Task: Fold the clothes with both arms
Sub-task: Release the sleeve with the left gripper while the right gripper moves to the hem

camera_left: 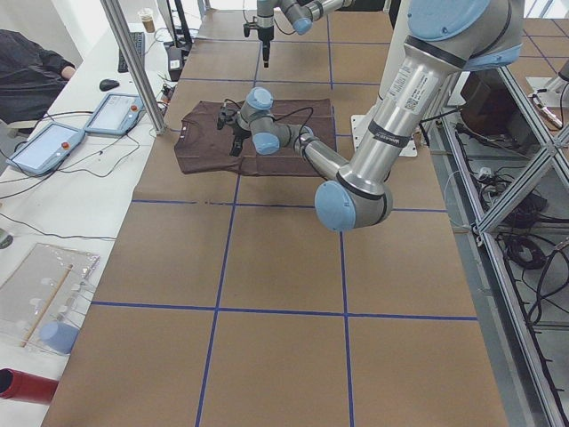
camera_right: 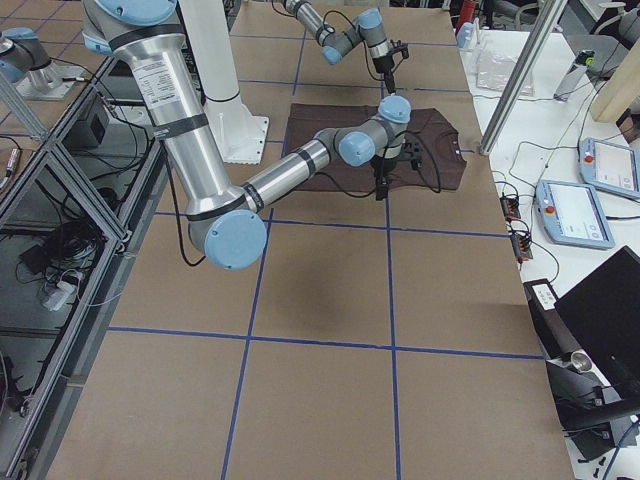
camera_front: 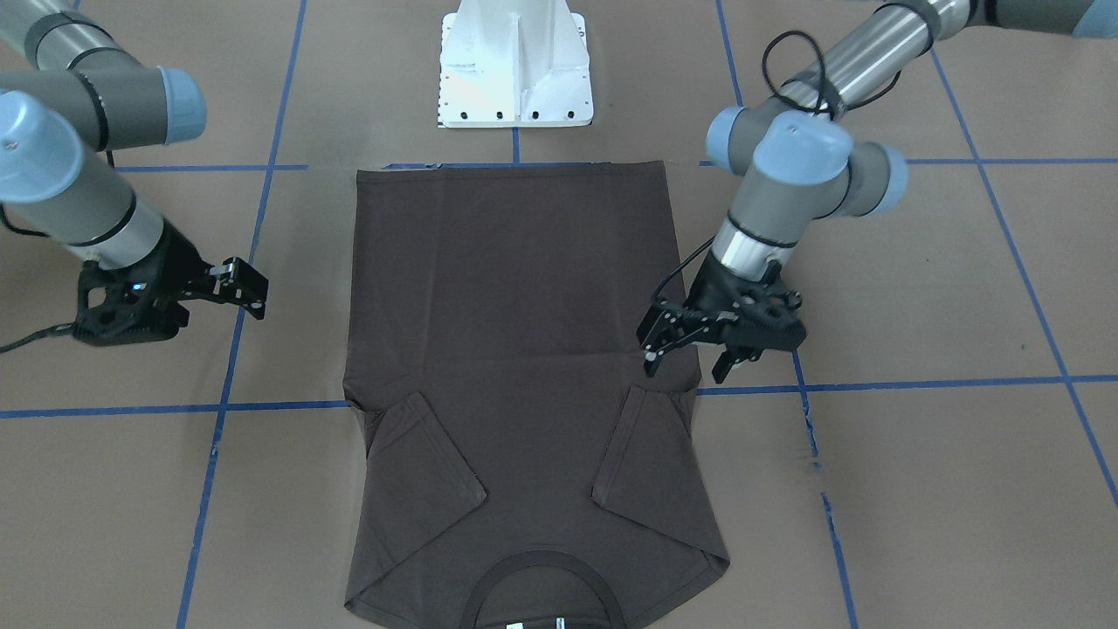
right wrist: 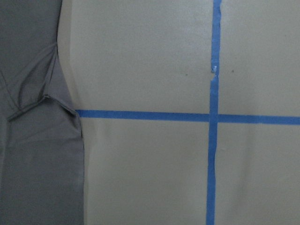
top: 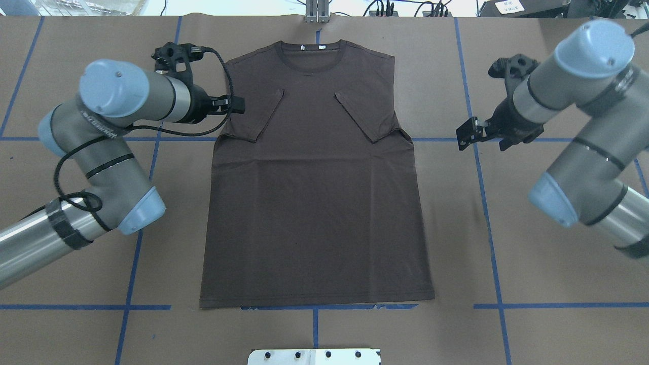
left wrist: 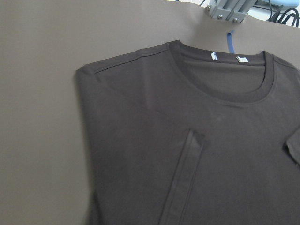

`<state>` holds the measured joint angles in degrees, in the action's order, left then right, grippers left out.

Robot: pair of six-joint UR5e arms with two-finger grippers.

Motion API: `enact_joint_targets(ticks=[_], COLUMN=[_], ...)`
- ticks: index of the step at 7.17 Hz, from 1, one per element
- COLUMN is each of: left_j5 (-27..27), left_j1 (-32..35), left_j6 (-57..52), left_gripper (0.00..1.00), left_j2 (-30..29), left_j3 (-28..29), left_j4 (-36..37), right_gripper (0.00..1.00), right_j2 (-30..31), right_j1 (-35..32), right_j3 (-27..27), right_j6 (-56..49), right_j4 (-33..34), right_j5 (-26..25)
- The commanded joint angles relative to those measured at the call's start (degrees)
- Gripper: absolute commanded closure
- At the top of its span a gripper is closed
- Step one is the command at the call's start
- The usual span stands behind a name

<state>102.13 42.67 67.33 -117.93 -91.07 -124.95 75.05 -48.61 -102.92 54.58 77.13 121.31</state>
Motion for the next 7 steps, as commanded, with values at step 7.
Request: enact_joint_targets(ticks=[7], left_j5=[-0.1], left_j1=[-0.1], left_j6=[0.1], left_gripper=[0.00], left_j2=[5.6], left_j3=[-14.1], left_j4=[5.6], right_gripper=[0.00], right_j2=[6.9], right_j1=[28.7], right_j3=[-11.6], right_j6=[23.1], right_j4=[-2.6], right_j5=[-18.5])
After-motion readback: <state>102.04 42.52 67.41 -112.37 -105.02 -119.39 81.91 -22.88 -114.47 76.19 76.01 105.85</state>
